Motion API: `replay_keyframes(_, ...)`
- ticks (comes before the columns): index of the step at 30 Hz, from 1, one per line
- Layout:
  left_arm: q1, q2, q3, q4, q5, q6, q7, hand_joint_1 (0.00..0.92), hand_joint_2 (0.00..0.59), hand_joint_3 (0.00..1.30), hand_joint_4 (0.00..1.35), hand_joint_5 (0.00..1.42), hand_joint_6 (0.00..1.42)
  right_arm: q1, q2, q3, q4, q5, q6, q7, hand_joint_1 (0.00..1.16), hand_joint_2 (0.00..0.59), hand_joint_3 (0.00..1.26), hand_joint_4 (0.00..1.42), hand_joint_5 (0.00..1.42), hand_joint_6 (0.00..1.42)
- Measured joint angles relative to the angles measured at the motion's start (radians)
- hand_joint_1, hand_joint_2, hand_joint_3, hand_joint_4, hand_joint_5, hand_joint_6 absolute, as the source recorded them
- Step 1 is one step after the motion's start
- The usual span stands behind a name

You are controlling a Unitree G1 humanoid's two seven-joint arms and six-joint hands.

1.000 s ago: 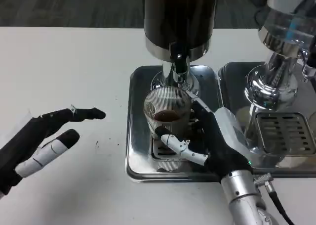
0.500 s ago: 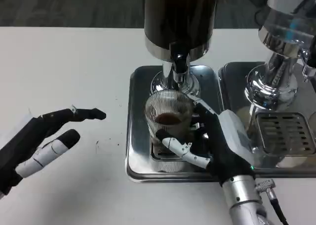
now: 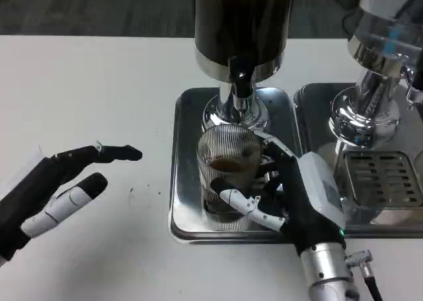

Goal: Grasp the cup under the faucet to collect the drink, then remove the cup.

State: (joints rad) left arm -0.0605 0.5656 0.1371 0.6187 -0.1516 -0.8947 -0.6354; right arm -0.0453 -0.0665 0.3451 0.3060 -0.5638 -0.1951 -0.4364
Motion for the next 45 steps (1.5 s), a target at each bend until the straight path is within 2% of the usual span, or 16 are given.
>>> replay_keyframes(22,-0.015,0.000,-0.006,0.020,0.000,0.001,-0.016,0.000,0.147,0.40,0.31,0.23,0.21,0.075,-0.012,-0.041,-0.051,0.003,-0.024,-0.032,0.57,0.228,0.41,0.54,0.65,0.83)
replay_keyframes(45,-0.053,-0.010,-0.038,0.045,0.001,0.000,-0.018,0.000,0.147,0.40,0.31,0.23,0.21,0.214,-0.022,-0.083,-0.240,-0.018,-0.024,-0.032,0.58,0.254,0.46,0.58,0.69,0.89)
